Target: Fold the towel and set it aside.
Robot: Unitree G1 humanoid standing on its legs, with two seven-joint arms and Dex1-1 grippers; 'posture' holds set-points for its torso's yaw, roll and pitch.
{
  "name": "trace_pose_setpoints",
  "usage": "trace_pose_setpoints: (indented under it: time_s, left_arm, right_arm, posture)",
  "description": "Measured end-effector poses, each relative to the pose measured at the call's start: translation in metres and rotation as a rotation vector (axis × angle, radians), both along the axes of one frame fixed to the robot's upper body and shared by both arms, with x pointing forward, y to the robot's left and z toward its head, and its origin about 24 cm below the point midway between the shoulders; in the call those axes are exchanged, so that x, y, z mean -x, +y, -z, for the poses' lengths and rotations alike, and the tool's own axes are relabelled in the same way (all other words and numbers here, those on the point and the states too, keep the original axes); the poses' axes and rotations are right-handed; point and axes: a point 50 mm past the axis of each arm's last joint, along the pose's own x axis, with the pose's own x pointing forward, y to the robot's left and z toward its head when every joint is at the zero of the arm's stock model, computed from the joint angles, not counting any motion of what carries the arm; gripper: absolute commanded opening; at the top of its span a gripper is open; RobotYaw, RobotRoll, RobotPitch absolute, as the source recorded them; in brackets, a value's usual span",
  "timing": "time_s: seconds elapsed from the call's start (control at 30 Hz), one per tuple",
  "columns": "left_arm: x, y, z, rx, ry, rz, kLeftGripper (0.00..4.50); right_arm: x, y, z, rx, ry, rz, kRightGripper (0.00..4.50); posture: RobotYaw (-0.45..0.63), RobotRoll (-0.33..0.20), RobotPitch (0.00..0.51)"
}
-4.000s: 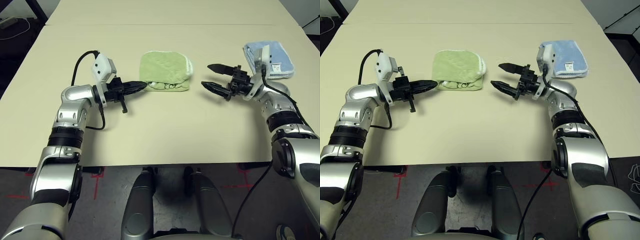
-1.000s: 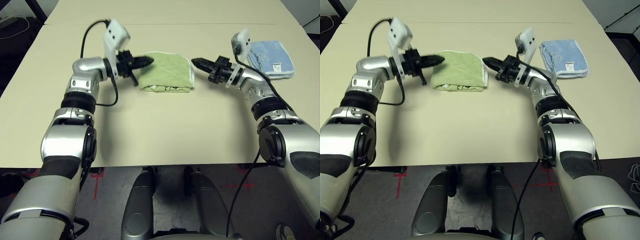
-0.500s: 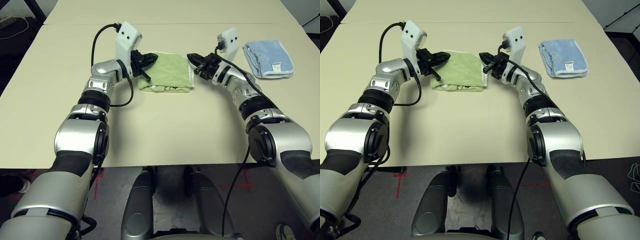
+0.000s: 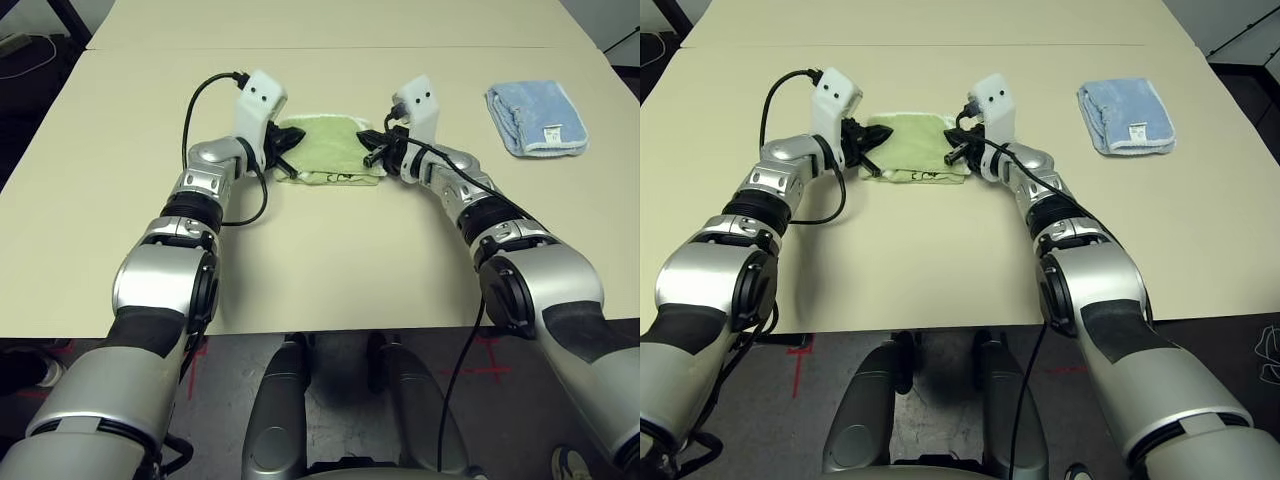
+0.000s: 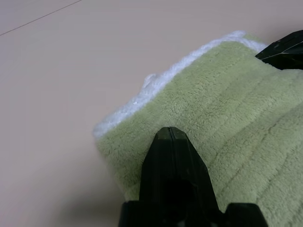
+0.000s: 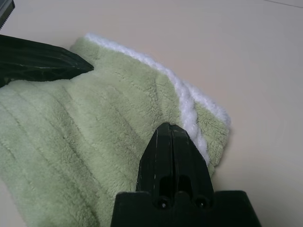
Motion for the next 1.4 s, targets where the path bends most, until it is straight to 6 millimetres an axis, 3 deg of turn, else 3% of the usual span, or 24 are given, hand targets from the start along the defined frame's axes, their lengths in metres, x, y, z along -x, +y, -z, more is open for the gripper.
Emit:
trace_pose_setpoints:
  time_s: [0.27,0.4,0.53,0.73,0.83,0.97,1.17,1.23,1.33,1.4]
  left_arm:
    - [0.001,0.0,0.002,-0.001,0.003,0.012,0.0]
    - [0.002,0.001,0.0,0.015,-0.001,0.039,0.0]
    - [0.005,-0.001,-0.009,0.095,-0.023,0.135,0.0]
    - [0.019,-0.01,-0.042,0.131,-0.163,0.375,0.0]
    - [0.031,-0.007,-0.034,0.117,-0.168,0.436,0.58]
    - [0.047,0.005,-0.012,0.061,-0.126,0.445,2.09]
    - [0.056,0.012,-0.009,0.012,-0.124,0.446,4.38]
    - [0.058,0.013,-0.01,0.004,-0.128,0.448,4.45]
    - [0.06,0.017,-0.012,0.001,-0.129,0.449,4.5]
    - [0.062,0.018,-0.011,-0.005,-0.125,0.453,4.5]
  right_arm:
    - [0.0,-0.004,0.001,0.0,0.002,0.012,0.05]
    - [0.001,-0.01,-0.003,-0.101,-0.014,-0.024,0.05]
    - [0.004,-0.026,-0.011,-0.22,-0.068,-0.084,0.05]
    - [0.016,-0.065,-0.027,-0.272,-0.222,-0.207,0.05]
    - [0.025,-0.082,-0.025,-0.227,-0.264,-0.279,0.0]
    - [0.039,-0.101,-0.009,-0.15,-0.262,-0.363,0.0]
    - [0.052,-0.111,0.002,-0.063,-0.268,-0.452,0.0]
    - [0.053,-0.112,0.002,-0.055,-0.269,-0.458,0.0]
    - [0.054,-0.115,0.003,-0.037,-0.262,-0.463,0.74]
    - [0.055,-0.118,0.003,-0.025,-0.259,-0.461,1.46]
  posture:
    - [0.03,0.0,0.253]
    - [0.03,0.0,0.247]
    - [0.03,0.0,0.245]
    - [0.03,0.0,0.243]
    - [0.03,0.0,0.24]
    - [0.03,0.0,0.239]
    - [0.03,0.0,0.238]
    - [0.03,0.0,0.239]
    - [0.03,0.0,0.24]
    - [0.03,0.0,0.239]
